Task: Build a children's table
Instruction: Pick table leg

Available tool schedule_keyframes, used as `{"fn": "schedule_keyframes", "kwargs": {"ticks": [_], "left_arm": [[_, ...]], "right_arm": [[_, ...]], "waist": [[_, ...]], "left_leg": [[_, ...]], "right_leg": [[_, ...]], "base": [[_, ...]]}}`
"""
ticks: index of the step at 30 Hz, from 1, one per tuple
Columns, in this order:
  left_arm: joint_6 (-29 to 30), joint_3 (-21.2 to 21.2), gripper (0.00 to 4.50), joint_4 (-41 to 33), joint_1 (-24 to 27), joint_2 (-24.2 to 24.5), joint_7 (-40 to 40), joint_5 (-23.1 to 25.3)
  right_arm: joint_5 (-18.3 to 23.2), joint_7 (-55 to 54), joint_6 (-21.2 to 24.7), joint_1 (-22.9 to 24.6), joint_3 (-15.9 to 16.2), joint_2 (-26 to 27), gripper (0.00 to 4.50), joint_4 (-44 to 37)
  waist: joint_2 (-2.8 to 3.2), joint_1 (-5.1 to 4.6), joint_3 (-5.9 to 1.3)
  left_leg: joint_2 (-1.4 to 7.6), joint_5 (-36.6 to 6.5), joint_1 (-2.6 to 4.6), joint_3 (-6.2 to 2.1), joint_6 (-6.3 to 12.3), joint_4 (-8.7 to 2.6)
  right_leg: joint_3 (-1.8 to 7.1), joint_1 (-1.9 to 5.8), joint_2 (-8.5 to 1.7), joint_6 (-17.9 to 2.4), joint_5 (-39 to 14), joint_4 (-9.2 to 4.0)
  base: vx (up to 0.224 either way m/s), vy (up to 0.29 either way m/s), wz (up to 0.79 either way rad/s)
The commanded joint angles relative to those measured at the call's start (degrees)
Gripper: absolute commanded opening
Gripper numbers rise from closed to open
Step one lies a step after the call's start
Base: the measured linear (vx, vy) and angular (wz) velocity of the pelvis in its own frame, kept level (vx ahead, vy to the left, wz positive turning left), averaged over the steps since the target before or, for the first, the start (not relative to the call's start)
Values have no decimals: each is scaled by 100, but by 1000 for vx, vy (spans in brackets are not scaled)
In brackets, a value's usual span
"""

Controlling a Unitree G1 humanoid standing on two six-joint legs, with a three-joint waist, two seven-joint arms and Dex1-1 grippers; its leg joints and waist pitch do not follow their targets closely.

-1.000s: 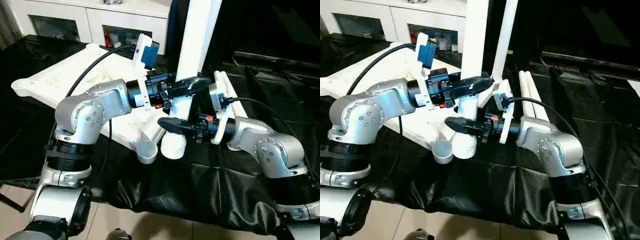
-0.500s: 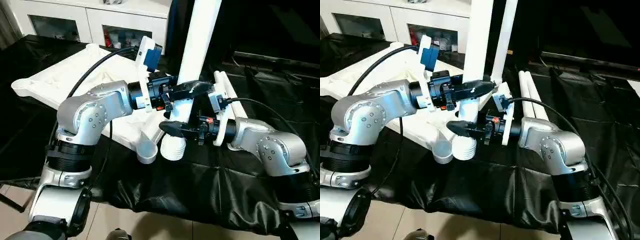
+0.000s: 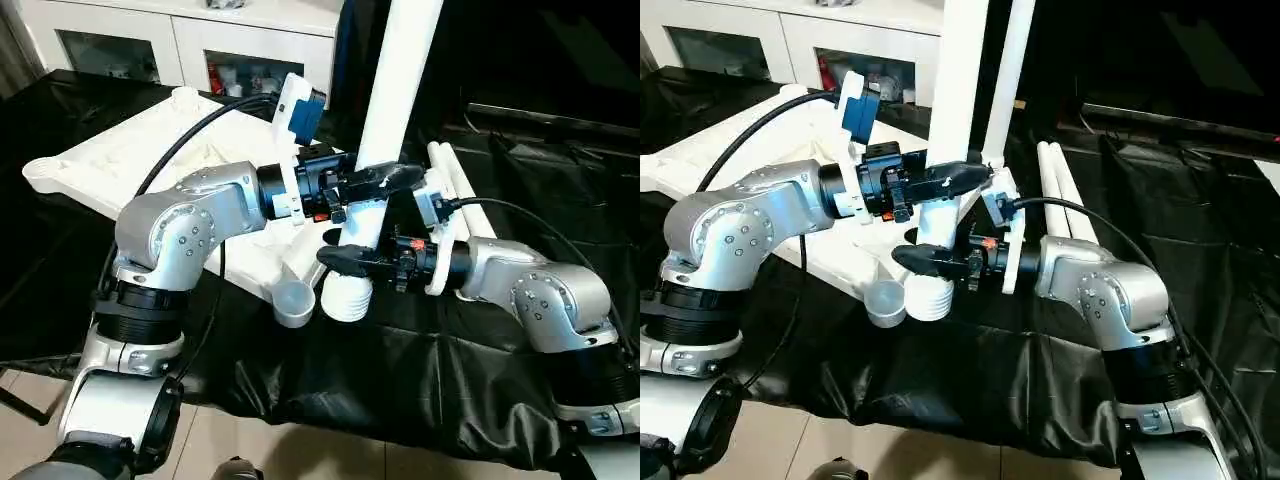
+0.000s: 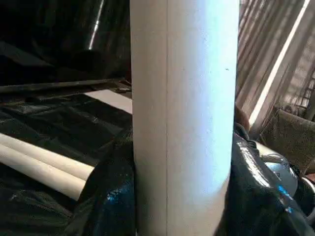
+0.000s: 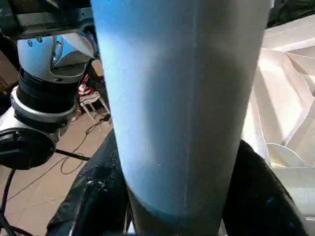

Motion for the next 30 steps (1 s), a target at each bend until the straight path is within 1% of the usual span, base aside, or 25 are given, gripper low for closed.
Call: {"fn": "schedule_keyframes", "kwargs": {"ticks": [1,6,7,8,9,11,12,13,15,16,17,18,20,21,22,23,24,25,26,27,28,29,30], "left_arm": [[-39,-53,185,-123,-42,-11,-138,-17],[-48,-73,185,-131,-36,5,-162,-4],[-70,-84,185,-109,-41,4,-87,62],[37,-46,220,-45,-64,-17,-49,5],[119,-17,220,1,-82,-33,-27,-42],[150,89,255,28,-98,-75,-3,-142],[151,123,257,31,-100,-91,10,-170],[-1,228,267,17,-90,-154,78,-177],[-273,392,272,-22,-55,-266,188,-182],[-408,548,274,-42,-34,-363,263,-265],[-498,765,274,-52,-23,-485,375,-423],[-498,765,274,-52,-23,-485,375,-423],[-503,783,274,-52,-23,-494,384,-437],[-517,840,274,-55,-22,-524,411,-483],[-624,874,274,-145,87,-512,439,-427],[-624,874,274,-145,87,-512,439,-427],[-712,873,274,-260,235,-473,438,-337],[-666,821,274,-422,450,-337,419,-233],[-846,641,274,-512,630,-168,524,161],[-973,514,274,-575,757,-48,599,438],[-1463,230,274,-659,1251,247,1166,1436],[-1634,226,274,-631,1420,269,1476,1739],[-1792,261,274,-529,1614,279,1912,2072]], "right_arm": [[-49,-47,131,-28,-23,-86,197,85],[-28,-30,138,-18,-16,-88,195,67],[-24,-30,137,-17,-17,-85,195,66],[-25,-35,132,-19,-17,-83,195,66],[-29,-37,129,-20,-18,-81,195,67],[-33,-53,117,-23,-32,-68,194,70],[-35,-60,110,-23,-37,-64,193,71],[-43,-106,79,-14,-68,-37,191,75],[-81,-233,-39,7,-145,39,190,93],[-101,-330,-125,24,-210,102,189,110],[-120,-443,-247,42,-295,185,189,123],[-120,-443,-247,42,-295,185,189,123],[-121,-452,-256,43,-301,192,189,122],[-123,-480,-285,47,-323,214,189,122],[-108,-689,-383,84,-477,326,189,85],[-108,-689,-383,84,-477,326,189,85],[-80,-866,-439,142,-615,410,189,12],[-117,-1118,-492,250,-743,459,189,-147],[-179,-1271,-532,349,-794,456,189,-281],[-222,-1380,-560,418,-829,454,189,-376],[-702,-1933,-835,725,-837,434,188,-710],[-977,-2195,-1000,838,-819,432,188,-806],[-1362,-2599,-1390,972,-859,518,188,-842]], "waist": [[-25,9,-422],[-25,11,-427],[-21,11,-425],[-15,9,-428],[-18,8,-428],[-12,11,-425],[-11,13,-426],[-7,12,-431],[-16,11,-432],[-15,9,-427],[35,19,-437],[11,8,-435],[2,5,-434],[20,7,-433],[125,-12,-429],[79,-11,-436],[82,-9,-438],[212,-10,-433],[212,-10,-433],[146,-39,-436],[102,-46,-440],[143,-57,-419],[76,-77,-410]], "left_leg": [[172,-23,28,-28,14,-331],[171,0,29,-28,24,-325],[173,-16,32,-28,22,-328],[172,-10,33,-28,18,-326],[170,-4,33,-27,17,-324],[165,-31,29,-28,8,-325],[166,-45,30,-26,2,-325],[173,-46,35,-31,-5,-325],[175,-43,26,-32,-9,-321],[175,-45,20,-32,0,-323],[170,-61,24,-36,-24,-313],[173,-82,21,-32,-26,-317],[167,-96,29,-33,-9,-321],[170,-104,29,-35,-11,-322],[184,-198,45,-41,-55,-328],[175,-243,46,-46,-87,-336],[170,-225,43,-42,-84,-331],[195,-251,52,-62,-134,-339],[195,-251,52,-62,-134,-339],[206,-283,50,-67,-152,-359],[194,-212,51,-55,-112,-355],[186,-224,44,-52,-192,-364],[187,-279,50,-43,-219,-376]], "right_leg": [[256,383,-428,-1114,209,-360],[257,385,-426,-1131,272,-351],[257,384,-429,-1133,255,-355],[257,384,-426,-1137,264,-352],[256,384,-424,-1142,274,-350],[256,387,-426,-1142,245,-359],[257,387,-428,-1149,233,-361],[256,387,-431,-1162,248,-359],[255,397,-436,-1200,312,-358],[256,393,-440,-1212,331,-361],[255,391,-447,-1260,374,-344],[254,394,-444,-1265,383,-356],[254,398,-423,-1230,369,-353],[255,394,-429,-1212,353,-357],[255,358,-427,-1200,331,-387],[249,395,-417,-1205,308,-369],[253,394,-414,-1201,322,-368],[255,366,-429,-1192,360,-373],[255,366,-429,-1192,360,-373],[252,393,-402,-1055,399,-369],[262,391,-388,-901,340,-397],[265,373,-380,-689,160,-412],[267,372,-383,-603,-16,-446]], "base": [[0,0,0],[0,0,0],[0,0,0],[0,0,0],[0,0,0],[0,0,0],[0,0,0],[0,0,0],[0,0,0],[0,0,0],[0,0,0],[0,0,0],[0,0,0],[0,0,0],[0,0,0],[0,0,0],[0,0,0],[0,0,0],[0,0,0],[0,0,0],[0,0,0],[0,0,0],[0,0,0]]}}
